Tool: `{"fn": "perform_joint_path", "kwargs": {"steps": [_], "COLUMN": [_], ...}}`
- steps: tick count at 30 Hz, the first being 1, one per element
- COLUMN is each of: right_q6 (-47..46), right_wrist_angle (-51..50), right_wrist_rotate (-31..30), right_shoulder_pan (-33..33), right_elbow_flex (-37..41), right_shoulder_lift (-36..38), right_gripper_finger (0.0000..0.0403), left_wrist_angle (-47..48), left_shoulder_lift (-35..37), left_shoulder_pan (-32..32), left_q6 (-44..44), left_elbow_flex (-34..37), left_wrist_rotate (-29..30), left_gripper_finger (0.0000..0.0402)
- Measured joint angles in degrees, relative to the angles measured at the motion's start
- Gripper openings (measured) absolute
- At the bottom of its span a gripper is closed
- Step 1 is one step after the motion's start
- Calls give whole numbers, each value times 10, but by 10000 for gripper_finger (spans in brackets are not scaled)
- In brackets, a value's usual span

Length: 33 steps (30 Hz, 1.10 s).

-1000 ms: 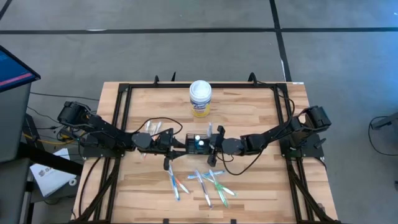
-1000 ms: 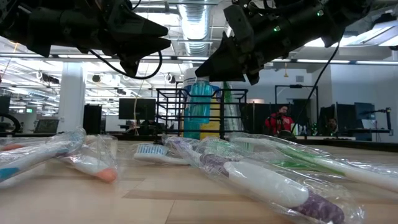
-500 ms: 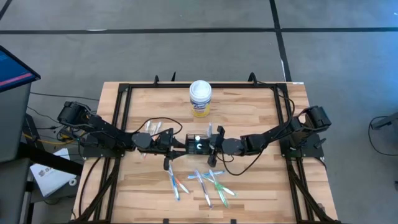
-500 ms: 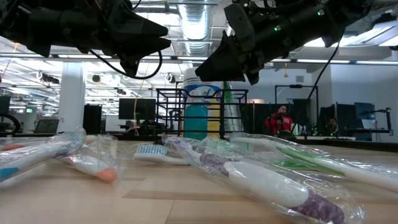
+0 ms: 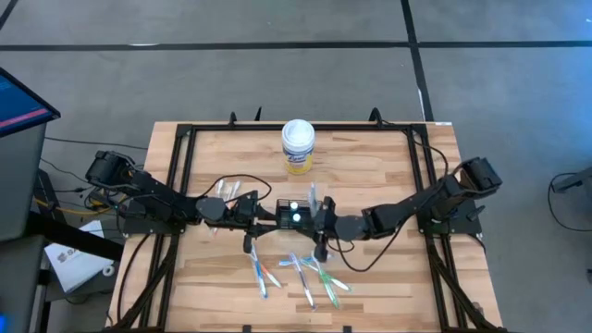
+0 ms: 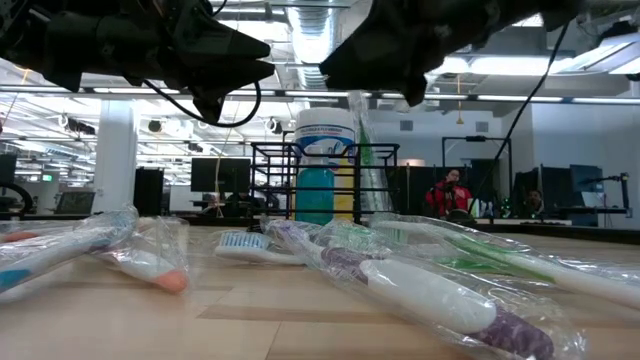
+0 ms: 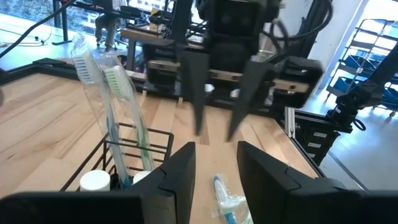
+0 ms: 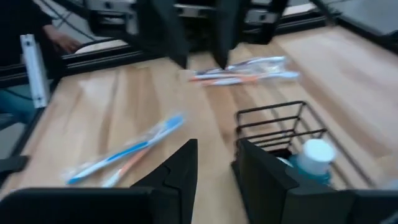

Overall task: Pick & Place toothbrushing station
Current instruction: Put the left green toothbrush into the black mesh organizer

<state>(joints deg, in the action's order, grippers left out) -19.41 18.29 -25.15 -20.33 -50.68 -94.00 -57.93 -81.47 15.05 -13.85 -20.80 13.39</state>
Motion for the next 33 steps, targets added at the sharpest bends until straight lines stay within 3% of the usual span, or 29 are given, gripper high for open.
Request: {"fn": "perform_joint_path", "kwargs": {"steps": [10, 18, 28, 33], "right_q6": [-142, -255, -314, -323], "right_wrist_angle": [-104, -174, -210, -191], "right_wrist_rotate": [57, 59, 64, 81], "right_shoulder_pan": [-54, -84, -90, -93], "right_elbow_flex": [-8, -8, -8, -7], "right_shoulder_lift": [0, 0, -1, -35], "right_gripper_finger": [107, 107, 107, 107], "left_wrist_angle": [0, 0, 0, 0], "left_shoulder_lift": [0, 0, 0, 0], "left_shoulder_pan": [0, 0, 0, 0], "left_q6": [0, -1, -1, -1], "left_elbow_flex": [0, 0, 0, 0], "left_wrist_rotate": [0, 1, 1, 1], "left_gripper_finger": [113, 113, 113, 113]}}
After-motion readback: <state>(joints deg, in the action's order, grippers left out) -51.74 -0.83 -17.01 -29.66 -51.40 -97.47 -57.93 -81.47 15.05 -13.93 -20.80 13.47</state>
